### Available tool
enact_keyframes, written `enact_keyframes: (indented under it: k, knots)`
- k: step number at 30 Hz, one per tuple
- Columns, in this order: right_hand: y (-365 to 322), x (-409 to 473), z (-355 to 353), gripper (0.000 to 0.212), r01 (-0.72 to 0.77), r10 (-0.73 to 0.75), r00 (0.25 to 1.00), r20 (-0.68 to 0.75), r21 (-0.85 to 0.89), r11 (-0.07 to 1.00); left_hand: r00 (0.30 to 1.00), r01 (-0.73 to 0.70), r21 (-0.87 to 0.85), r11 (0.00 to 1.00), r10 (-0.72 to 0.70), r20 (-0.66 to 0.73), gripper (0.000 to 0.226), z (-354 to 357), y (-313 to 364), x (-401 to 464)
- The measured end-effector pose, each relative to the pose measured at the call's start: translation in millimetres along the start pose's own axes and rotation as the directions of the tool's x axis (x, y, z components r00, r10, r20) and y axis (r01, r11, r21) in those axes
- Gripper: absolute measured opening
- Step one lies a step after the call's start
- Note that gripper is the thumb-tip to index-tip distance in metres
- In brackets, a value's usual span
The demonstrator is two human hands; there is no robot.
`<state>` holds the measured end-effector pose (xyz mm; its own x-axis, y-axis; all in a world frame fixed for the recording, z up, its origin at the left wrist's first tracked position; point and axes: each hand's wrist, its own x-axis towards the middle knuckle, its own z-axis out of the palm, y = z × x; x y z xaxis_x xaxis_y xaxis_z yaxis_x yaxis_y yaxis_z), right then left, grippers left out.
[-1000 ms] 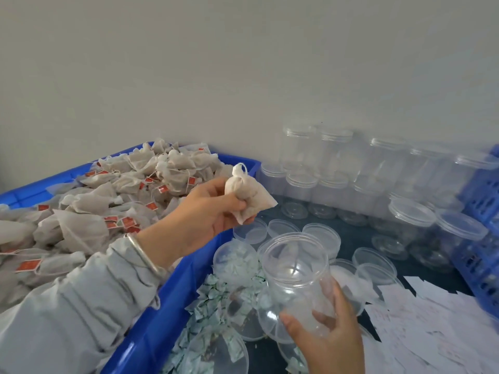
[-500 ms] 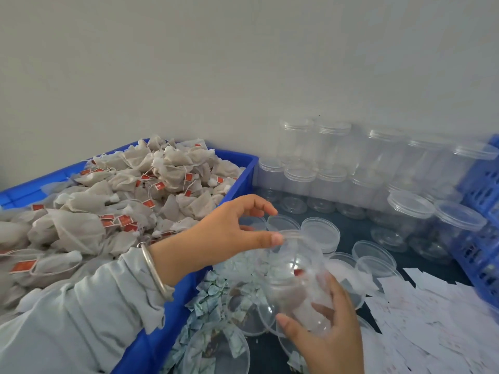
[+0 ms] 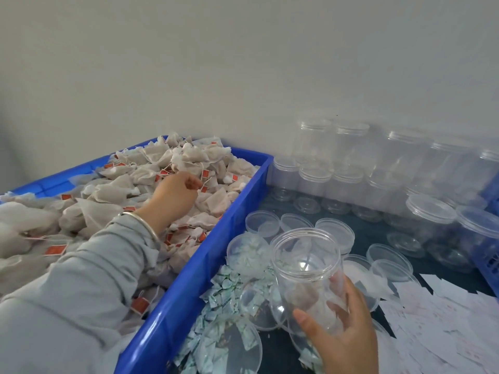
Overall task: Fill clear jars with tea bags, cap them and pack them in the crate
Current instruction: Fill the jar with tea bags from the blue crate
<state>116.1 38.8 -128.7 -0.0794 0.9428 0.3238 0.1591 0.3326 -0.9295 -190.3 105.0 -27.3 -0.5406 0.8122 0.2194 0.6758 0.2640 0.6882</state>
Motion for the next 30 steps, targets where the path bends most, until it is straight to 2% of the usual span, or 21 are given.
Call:
enact_keyframes:
  k: [3, 5, 7, 11, 16, 18, 22, 25, 27, 30]
  knots:
    - [-0.7, 0.3, -0.4, 0.091, -0.001, 0.001, 1.000, 0.009, 0.003, 1.000, 0.981, -0.081, 0.245, 0.966, 0.034, 0.191, 0.030, 16.2, -14.2, -3.2]
    - [-1.9, 0.6, -1.1, 0.092, -0.003, 0.003, 1.000, 0.012, -0.001, 1.000, 0.939, -0.146, 0.356, 0.923, 0.015, 0.345, 0.041, 28.2, -21.0, -8.3]
    - [-2.9, 1.0, -1.7, 0.093, -0.005, 0.005, 1.000, 0.013, -0.003, 1.000, 0.903, -0.216, 0.434, 0.875, 0.010, 0.429, 0.050, 36.4, -24.8, -12.6]
    - [-4.0, 2.4, -1.3, 0.095, -0.004, 0.005, 1.000, 0.015, -0.011, 1.000, 0.899, -0.260, 0.454, 0.852, 0.043, 0.435, 0.050, 39.8, -26.9, -13.5]
    - [-3.7, 3.0, -2.2, 0.094, -0.015, 0.015, 1.000, 0.005, -0.024, 1.000, 0.911, -0.247, 0.487, 0.837, 0.030, 0.411, 0.030, 35.8, -25.5, -8.6]
    - [-2.5, 2.9, -2.1, 0.092, -0.013, 0.013, 1.000, -0.007, -0.028, 1.000, 0.925, -0.210, 0.457, 0.864, 0.024, 0.380, 0.026, 28.5, -23.2, -4.4]
    - [-1.7, 2.9, -1.8, 0.092, -0.022, 0.022, 1.000, -0.019, -0.009, 1.000, 0.978, -0.081, 0.280, 0.957, 0.022, 0.209, 0.020, 13.0, -16.7, 0.3]
    - [-1.6, 2.7, -1.5, 0.092, -0.012, 0.012, 1.000, -0.023, -0.004, 1.000, 0.994, -0.030, -0.027, 0.999, 0.033, 0.103, 0.015, 4.9, -4.4, -0.5]
    - [-0.3, 2.8, -2.1, 0.096, -0.007, 0.006, 1.000, -0.020, -0.012, 1.000, 0.994, 0.022, -0.340, 0.940, 0.017, 0.110, 0.010, -0.6, 9.3, -4.6]
    - [2.3, 3.3, -3.1, 0.100, -0.012, 0.012, 1.000, -0.009, -0.026, 1.000, 0.963, 0.143, -0.704, 0.696, 0.066, 0.261, 0.011, -7.4, 32.5, -18.6]
